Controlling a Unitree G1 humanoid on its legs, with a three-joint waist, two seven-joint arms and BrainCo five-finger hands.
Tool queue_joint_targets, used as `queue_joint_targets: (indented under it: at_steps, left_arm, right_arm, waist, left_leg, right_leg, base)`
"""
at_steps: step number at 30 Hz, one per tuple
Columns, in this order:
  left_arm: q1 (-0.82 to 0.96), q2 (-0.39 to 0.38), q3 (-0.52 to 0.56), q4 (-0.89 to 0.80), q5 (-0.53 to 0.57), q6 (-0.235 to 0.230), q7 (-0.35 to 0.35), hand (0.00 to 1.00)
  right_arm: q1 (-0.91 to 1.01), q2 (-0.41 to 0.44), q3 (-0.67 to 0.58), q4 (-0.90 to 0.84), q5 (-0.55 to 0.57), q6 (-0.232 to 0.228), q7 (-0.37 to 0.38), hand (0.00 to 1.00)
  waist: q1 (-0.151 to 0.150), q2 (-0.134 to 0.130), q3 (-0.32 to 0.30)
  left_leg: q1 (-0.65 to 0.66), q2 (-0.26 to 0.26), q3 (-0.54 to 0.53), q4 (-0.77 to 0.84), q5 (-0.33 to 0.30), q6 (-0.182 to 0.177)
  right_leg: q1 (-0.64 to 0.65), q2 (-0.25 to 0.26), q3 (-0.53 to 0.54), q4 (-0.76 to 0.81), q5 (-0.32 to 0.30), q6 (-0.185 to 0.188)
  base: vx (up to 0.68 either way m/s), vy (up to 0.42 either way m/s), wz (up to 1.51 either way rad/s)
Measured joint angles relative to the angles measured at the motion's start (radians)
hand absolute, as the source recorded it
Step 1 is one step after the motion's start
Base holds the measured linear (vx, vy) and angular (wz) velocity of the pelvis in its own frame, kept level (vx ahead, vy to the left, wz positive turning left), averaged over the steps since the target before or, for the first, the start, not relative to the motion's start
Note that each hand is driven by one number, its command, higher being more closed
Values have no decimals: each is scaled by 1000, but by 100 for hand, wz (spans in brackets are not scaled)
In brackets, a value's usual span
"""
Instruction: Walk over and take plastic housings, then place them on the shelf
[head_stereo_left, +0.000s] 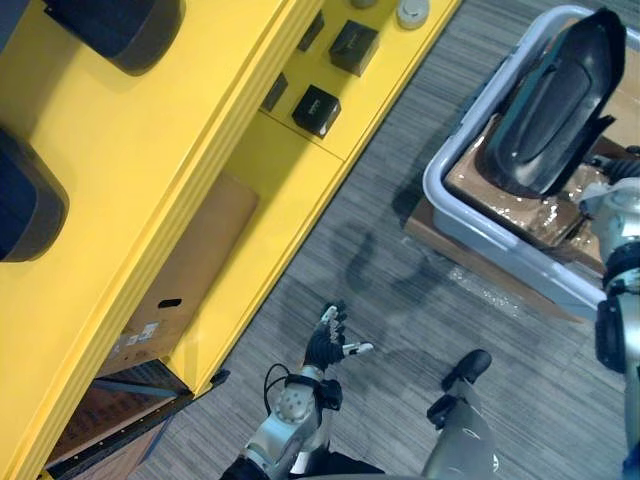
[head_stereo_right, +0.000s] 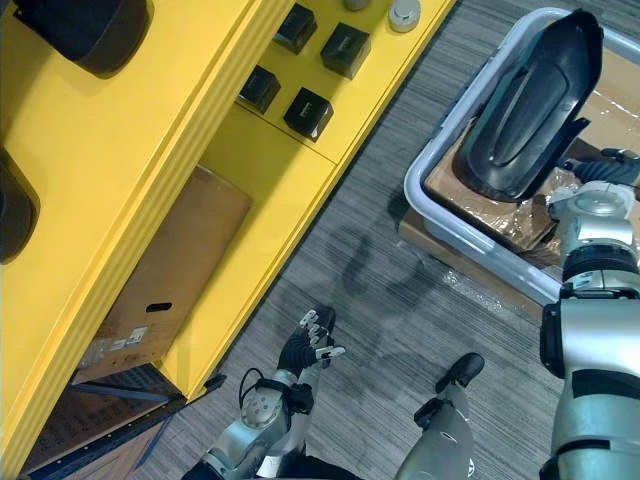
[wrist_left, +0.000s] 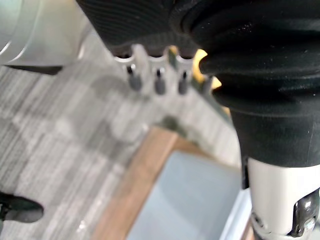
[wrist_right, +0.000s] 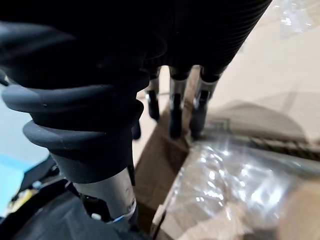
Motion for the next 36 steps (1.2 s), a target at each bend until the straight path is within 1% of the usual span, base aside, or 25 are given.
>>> queue_joint_targets:
  at_steps: [2, 4, 7, 10, 11, 12, 15, 18, 20, 21, 23, 24, 25, 26, 27, 29, 30, 31, 33, 34, 35, 36]
  left_arm:
    - [0, 0, 0, 0, 0, -6, 0, 0]
    - [0, 0, -1, 0, 0, -24, 1, 0]
    - [0, 0, -1, 0, 0, -37, 7, 0]
    - [1, 1, 0, 0, 0, -37, 9, 0]
    - [1, 1, 0, 0, 0, -37, 9, 0]
    - [1, 2, 0, 0, 0, -38, 9, 0]
    - [9, 8, 1, 0, 1, -39, 7, 0]
    - [22, 28, 3, -3, 1, -41, -1, 0]
    - [33, 44, 14, -4, 0, -42, -4, 0]
    - [47, 45, 31, -12, 0, -43, -5, 0]
    - [60, 48, 50, -28, 0, -43, -8, 0]
    - [73, 52, 63, -51, 0, -43, -13, 0]
    - [81, 60, 73, -66, 0, -43, -25, 0]
    - [87, 69, 82, -76, 0, -43, -29, 0]
    - [98, 83, 91, -90, 0, -42, -37, 0]
    - [107, 88, 108, -97, 0, -40, -39, 0]
    - [115, 94, 122, -102, -1, -35, -43, 0]
    - [121, 100, 128, -105, -2, -33, -44, 0]
    - [132, 112, 129, -126, -7, -25, -44, 0]
    - [134, 115, 128, -162, -8, -16, -44, 0]
    - [131, 114, 122, -162, -8, -14, -44, 0]
    - [131, 115, 120, -162, -8, -14, -44, 0]
  right_arm:
    - [-11, 0, 21, -1, -3, 13, 4, 100]
    - [-20, 2, 38, -10, -14, 48, -3, 100]
    - [-22, 6, 38, -13, -32, 81, -21, 100]
    - [-22, 10, 38, -14, -63, 94, -25, 100]
    - [-22, 10, 39, -18, -94, 105, -23, 100]
    - [-22, 10, 39, -19, -98, 107, -23, 100]
    - [-23, 10, 64, -21, -167, 107, -13, 100]
    - [-23, 8, 108, -28, -222, 98, 27, 100]
    - [-21, 8, 148, -36, -259, 78, 59, 100]
    - [-20, 7, 162, -68, -288, 68, 80, 100]
    - [-16, -4, 194, -123, -307, 57, 104, 100]
    - [-9, -6, 198, -167, -331, 50, 123, 100]
    - [9, -6, 217, -205, -337, 37, 144, 100]
    - [32, -6, 227, -240, -341, 37, 160, 100]
    - [75, -6, 234, -294, -371, 37, 193, 100]
    - [110, -5, 236, -341, -382, 38, 219, 100]
    - [145, -4, 237, -382, -405, 39, 240, 0]
    - [170, -3, 237, -403, -407, 40, 250, 0]
    - [204, 0, 237, -425, -416, 40, 259, 0]
    - [221, 11, 235, -436, -414, 37, 201, 0]
    - [221, 17, 232, -450, -414, 25, 171, 0]
    - [221, 19, 232, -455, -413, 19, 163, 0]
  waist:
    - [1, 0, 0]
    - [5, 0, 0]
    - [14, 0, 0]
    - [18, 0, 0]
    - [18, 0, 0]
    - [18, 0, 0]
    - [15, 0, 0]
    - [-5, 0, 0]
    - [-20, -2, 1]
    - [-30, -3, 2]
    - [-37, -4, 3]
    - [-47, -6, 4]
    - [-57, -16, 10]
    - [-62, -28, 13]
    - [-74, -48, 17]
    - [-82, -72, 16]
    - [-92, -96, 14]
    - [-97, -111, 13]
    - [-114, -129, 9]
    - [-128, -133, 10]
    - [-135, -133, 10]
    - [-136, -133, 10]
  left_leg:
    - [0, 0, 0, 3, 0, 0]
    - [0, 0, 0, 3, 0, 0]
    - [0, 0, 0, 6, 0, 0]
    - [0, 0, -1, 13, 0, 0]
    - [1, 0, -1, 15, -1, 0]
    - [1, 0, -1, 16, -1, 0]
    - [7, 0, -1, 18, -1, 1]
    - [12, 1, -1, 17, -1, 1]
    - [26, 4, 4, 15, -1, 1]
    - [33, 9, 10, 14, -1, 1]
    - [44, 17, 18, 11, -1, 1]
    - [51, 24, 19, 9, 0, 0]
    - [68, 30, 22, -1, 0, -1]
    - [83, 35, 25, -9, 1, -3]
    - [102, 46, 28, -20, 3, -6]
    - [113, 53, 33, -32, 7, -12]
    - [123, 57, 38, -45, 13, -16]
    - [134, 60, 42, -52, 15, -19]
    - [151, 63, 50, -64, 19, -21]
    - [177, 68, 63, -84, 30, -23]
    - [179, 67, 64, -94, 37, -24]
    - [180, 67, 64, -96, 39, -24]
  right_leg:
    - [0, 0, 0, 0, 0, 0]
    - [0, 0, 0, 0, 0, 0]
    - [1, 0, 0, 1, 0, 0]
    - [5, 0, 0, 3, 0, 0]
    - [7, 0, 0, 4, 0, 0]
    - [8, 0, 0, 4, 0, 0]
    - [13, 0, 1, 9, 0, 0]
    - [18, 0, 2, 12, 0, -1]
    - [27, 1, 7, 14, 0, -1]
    - [29, 3, 12, 16, 0, -1]
    - [29, 8, 24, 17, 0, -2]
    - [33, 14, 27, 19, -2, -4]
    - [43, 19, 30, 19, -4, -7]
    - [51, 22, 32, 19, -5, -10]
    - [63, 31, 32, 20, -11, -19]
    - [62, 35, 36, 21, -13, -21]
    - [63, 38, 40, 22, -15, -24]
    - [63, 39, 45, 25, -16, -26]
    - [66, 40, 53, 31, -18, -29]
    - [77, 40, 60, 31, -21, -34]
    - [76, 40, 58, 31, -23, -37]
    - [76, 40, 57, 31, -24, -37]
  base:
    - [-1, 32, 1]
    - [-8, 33, 1]
    - [-30, 41, 1]
    - [-37, 39, 1]
    - [-47, 46, 2]
    - [-63, 58, 2]
    - [-61, 52, 0]
    - [-50, 48, -1]
    - [-41, 46, -7]
    - [-38, 41, -13]
    - [-34, 31, -15]
    - [-39, 29, -12]
    - [-33, 25, -12]
    - [-21, 15, -11]
    - [-9, 6, -10]
    - [-2, 2, -10]
    - [11, -1, -12]
    - [16, 5, -12]
    - [-10, 29, -14]
    - [-59, 40, -11]
    - [-81, 37, -7]
    - [-53, 17, 2]
